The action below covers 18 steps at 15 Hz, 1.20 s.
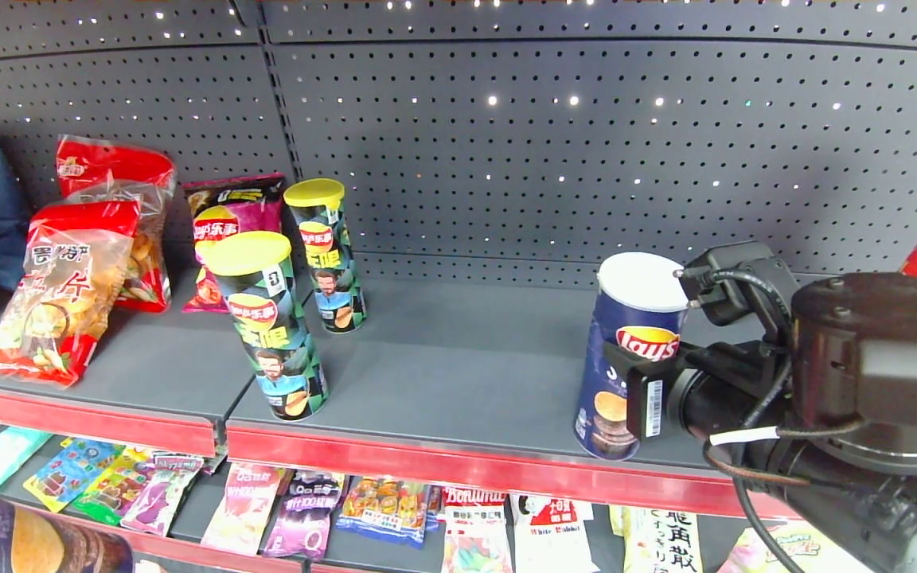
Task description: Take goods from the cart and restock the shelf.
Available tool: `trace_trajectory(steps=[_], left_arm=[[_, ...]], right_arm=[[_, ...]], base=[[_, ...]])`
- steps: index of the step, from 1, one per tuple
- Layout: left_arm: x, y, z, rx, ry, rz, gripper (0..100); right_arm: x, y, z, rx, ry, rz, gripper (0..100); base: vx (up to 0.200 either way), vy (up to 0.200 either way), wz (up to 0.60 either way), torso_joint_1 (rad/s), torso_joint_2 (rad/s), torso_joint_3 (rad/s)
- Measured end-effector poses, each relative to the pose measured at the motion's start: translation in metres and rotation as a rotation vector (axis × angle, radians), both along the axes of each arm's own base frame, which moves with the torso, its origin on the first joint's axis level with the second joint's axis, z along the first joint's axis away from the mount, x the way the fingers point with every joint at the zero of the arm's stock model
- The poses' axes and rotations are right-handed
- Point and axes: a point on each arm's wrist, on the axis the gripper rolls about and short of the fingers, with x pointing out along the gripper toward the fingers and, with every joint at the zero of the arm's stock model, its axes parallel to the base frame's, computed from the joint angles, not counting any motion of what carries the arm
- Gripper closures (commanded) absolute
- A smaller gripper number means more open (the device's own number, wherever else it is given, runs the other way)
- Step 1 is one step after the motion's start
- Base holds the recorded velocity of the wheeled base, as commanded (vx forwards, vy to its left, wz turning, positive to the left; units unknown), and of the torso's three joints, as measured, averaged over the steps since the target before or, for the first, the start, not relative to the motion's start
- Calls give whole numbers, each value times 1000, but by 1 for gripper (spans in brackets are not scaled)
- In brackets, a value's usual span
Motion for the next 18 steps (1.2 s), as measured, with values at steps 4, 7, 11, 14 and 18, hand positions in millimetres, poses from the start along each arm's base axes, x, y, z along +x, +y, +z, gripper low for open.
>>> trace_trajectory(steps=[4,7,11,14,18], left_arm=[[0,0,0,-1,0,0,100],[0,0,0,-1,-1,-1,100],[0,0,0,-1,-2,0,100],[-1,0,0,-1,-4,0,100],[-2,0,0,-1,-7,1,100]], right_arm=[[0,0,0,2,2,4,100],[0,0,0,17,6,0,100],[1,0,-1,41,15,-9,100],[0,-1,-4,37,22,-11,100],[-1,-2,-7,26,33,-8,0]], base=[[0,0,0,0,0,0],[0,0,0,0,0,0],[0,0,0,0,0,0],[0,0,0,0,0,0],[0,0,0,0,0,0]])
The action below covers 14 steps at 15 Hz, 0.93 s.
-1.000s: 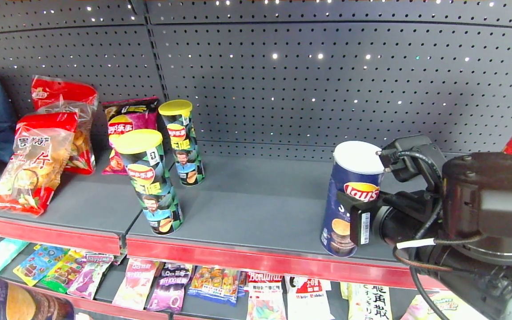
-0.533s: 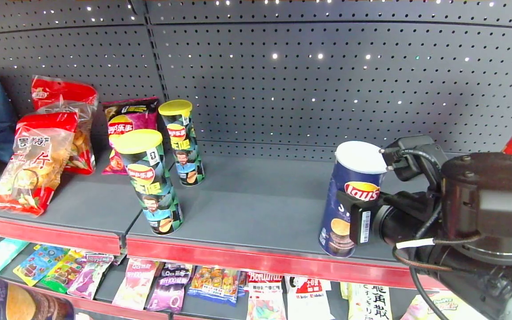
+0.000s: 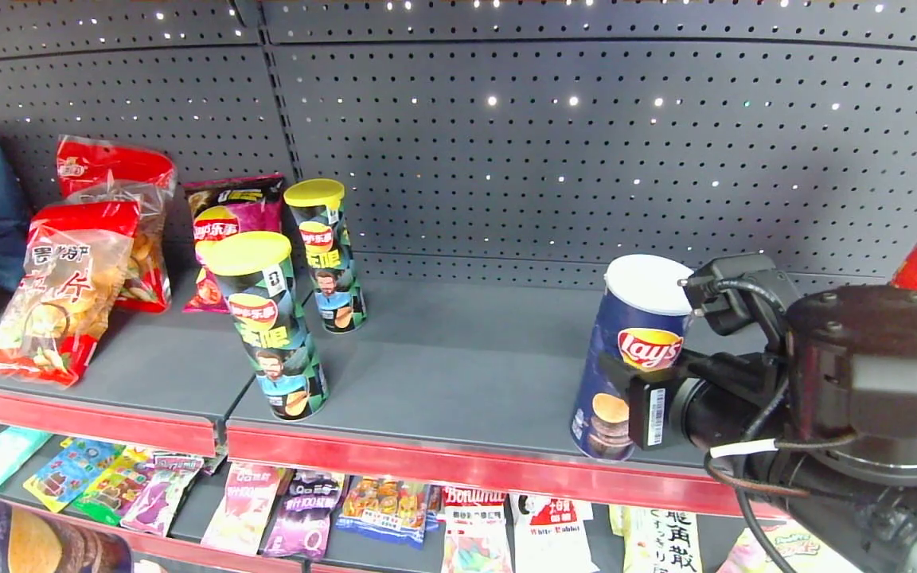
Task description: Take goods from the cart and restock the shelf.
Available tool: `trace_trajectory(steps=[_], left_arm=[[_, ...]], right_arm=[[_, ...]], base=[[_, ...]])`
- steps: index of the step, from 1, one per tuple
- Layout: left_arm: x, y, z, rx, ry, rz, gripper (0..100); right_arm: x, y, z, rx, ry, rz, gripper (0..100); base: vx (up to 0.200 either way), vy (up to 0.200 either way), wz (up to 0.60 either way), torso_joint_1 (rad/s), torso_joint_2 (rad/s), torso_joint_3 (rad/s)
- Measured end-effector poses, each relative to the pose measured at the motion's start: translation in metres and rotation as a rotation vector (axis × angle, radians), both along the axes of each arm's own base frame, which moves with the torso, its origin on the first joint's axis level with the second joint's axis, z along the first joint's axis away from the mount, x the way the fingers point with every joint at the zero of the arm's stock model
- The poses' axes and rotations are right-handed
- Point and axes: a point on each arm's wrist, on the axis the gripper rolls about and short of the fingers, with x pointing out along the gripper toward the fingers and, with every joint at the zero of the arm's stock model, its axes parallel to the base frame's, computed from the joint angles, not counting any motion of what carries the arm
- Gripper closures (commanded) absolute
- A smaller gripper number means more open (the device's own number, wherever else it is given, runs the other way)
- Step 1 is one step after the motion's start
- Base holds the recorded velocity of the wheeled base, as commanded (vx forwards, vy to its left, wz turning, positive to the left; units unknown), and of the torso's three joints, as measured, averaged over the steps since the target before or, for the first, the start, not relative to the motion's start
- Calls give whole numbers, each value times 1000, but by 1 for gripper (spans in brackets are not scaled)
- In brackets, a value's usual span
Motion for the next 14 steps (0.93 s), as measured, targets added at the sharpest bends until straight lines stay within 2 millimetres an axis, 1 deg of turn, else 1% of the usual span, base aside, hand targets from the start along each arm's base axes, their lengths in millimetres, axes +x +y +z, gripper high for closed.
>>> trace_trajectory(steps=[5,7,9,11,14], left_arm=[[0,0,0,0,-2,0,100],[-1,0,0,0,-4,-1,100],[0,0,0,0,-3,0,100],[0,0,1,0,-1,-2,100],[3,0,1,1,11,-9,100]], right_arm=[[-1,0,3,10,-9,1,0],[-3,-3,3,12,-11,2,0],[-10,-9,1,6,-6,9,0],[-21,-15,-3,0,-2,31,0],[-37,-31,-10,-14,6,49,0]], base=[[0,0,0,0,0,0],[0,0,0,0,0,0],[0,0,0,0,0,0],[0,0,0,0,0,0],[0,0,0,0,0,0]])
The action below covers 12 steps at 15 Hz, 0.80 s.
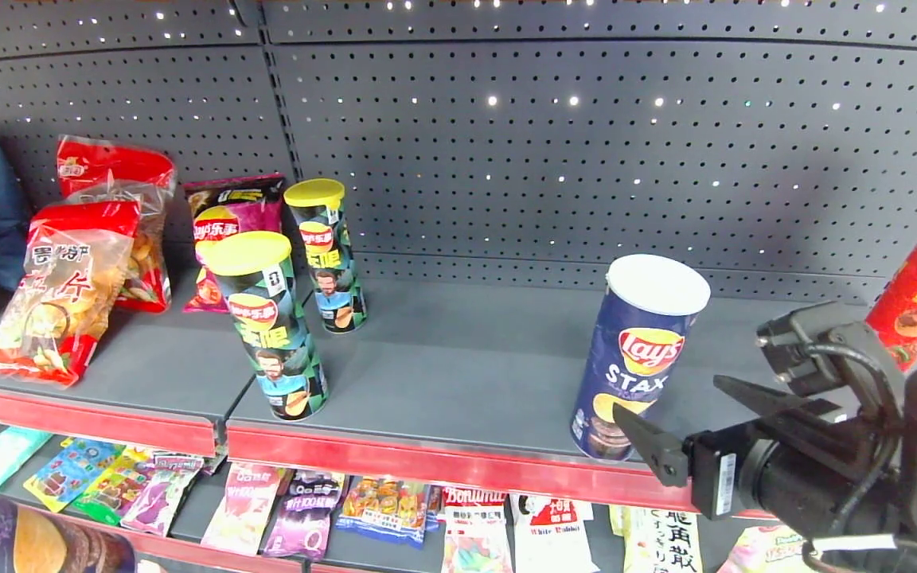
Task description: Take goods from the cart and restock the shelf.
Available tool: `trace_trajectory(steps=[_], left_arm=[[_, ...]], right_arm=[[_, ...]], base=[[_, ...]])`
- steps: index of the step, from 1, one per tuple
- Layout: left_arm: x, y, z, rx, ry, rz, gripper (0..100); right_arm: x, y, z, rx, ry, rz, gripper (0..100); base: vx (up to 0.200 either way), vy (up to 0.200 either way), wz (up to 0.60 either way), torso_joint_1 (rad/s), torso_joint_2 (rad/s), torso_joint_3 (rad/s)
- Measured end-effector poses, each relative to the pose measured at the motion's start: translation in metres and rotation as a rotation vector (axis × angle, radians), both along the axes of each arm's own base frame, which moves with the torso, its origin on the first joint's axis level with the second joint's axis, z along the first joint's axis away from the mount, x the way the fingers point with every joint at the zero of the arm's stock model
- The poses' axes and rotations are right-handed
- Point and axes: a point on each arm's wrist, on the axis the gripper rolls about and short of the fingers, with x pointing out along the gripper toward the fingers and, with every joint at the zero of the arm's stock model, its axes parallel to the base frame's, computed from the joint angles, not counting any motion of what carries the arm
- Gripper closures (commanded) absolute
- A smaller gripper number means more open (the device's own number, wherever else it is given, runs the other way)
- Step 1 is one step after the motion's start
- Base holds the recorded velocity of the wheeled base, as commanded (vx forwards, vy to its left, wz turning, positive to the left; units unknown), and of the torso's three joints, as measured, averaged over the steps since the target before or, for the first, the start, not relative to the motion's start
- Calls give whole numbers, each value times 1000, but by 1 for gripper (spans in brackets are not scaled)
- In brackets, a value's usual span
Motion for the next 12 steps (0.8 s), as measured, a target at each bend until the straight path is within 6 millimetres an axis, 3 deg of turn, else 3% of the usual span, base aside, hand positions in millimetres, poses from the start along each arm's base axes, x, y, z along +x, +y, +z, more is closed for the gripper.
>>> trace_trajectory(steps=[6,12], left_arm=[[7,-1,1,5,29,-1,100],[13,-3,6,5,47,-68,100]], right_arm=[[-29,-37,3,2,-58,81,0],[-74,-99,-1,-106,-142,503,0]], base=[[0,0,0,0,0,0],[0,0,0,0,0,0]])
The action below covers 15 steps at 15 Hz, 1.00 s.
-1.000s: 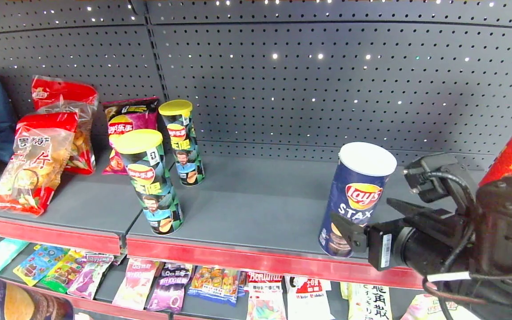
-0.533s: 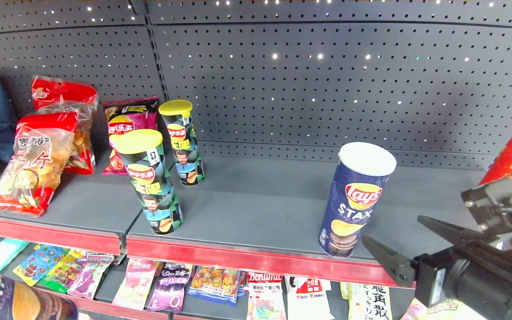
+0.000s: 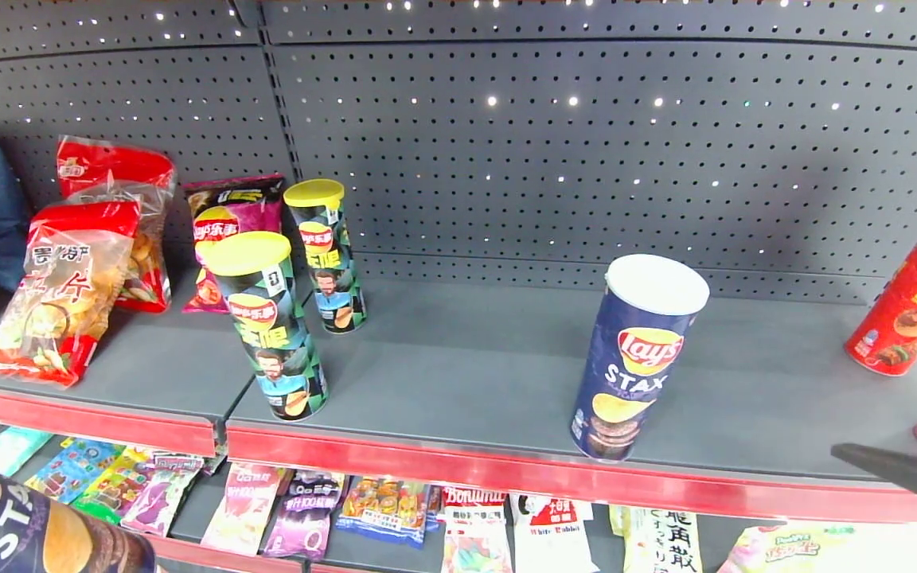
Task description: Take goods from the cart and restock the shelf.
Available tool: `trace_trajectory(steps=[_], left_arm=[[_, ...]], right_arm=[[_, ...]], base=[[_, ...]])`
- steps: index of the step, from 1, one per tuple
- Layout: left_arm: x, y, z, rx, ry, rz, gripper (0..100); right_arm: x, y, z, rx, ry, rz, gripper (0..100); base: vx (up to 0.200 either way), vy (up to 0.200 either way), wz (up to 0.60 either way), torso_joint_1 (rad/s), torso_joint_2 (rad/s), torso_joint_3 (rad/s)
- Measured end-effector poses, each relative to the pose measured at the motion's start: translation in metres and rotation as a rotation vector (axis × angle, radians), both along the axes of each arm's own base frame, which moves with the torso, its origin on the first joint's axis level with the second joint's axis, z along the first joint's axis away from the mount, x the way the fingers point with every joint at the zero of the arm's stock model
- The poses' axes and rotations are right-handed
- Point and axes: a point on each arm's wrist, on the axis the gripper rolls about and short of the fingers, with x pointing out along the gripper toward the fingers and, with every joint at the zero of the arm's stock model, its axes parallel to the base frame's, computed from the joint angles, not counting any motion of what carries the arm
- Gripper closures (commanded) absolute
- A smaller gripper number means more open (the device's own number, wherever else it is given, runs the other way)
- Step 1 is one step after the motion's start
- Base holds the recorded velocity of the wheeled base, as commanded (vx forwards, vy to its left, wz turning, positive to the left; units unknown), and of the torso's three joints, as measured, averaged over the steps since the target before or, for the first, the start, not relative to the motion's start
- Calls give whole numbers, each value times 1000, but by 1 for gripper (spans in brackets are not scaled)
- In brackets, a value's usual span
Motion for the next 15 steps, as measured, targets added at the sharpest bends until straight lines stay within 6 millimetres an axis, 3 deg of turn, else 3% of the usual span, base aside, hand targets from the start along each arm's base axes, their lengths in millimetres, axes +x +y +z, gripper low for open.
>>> trace_trajectory(steps=[3,8,11,15], left_arm=[[4,-2,8,-3,1,-71,100],[9,-4,12,-6,14,-123,100],[10,-4,13,-6,18,-119,100],[9,-4,14,-28,22,-143,100]], right_arm=[[-25,-29,-3,-10,33,-48,0],[-52,-55,12,112,-1,-642,0],[-67,-56,3,115,2,-899,0],[-76,-54,-33,47,-5,-966,0]], base=[[0,0,0,0,0,0],[0,0,0,0,0,0],[0,0,0,0,0,0],[0,0,0,0,0,0]])
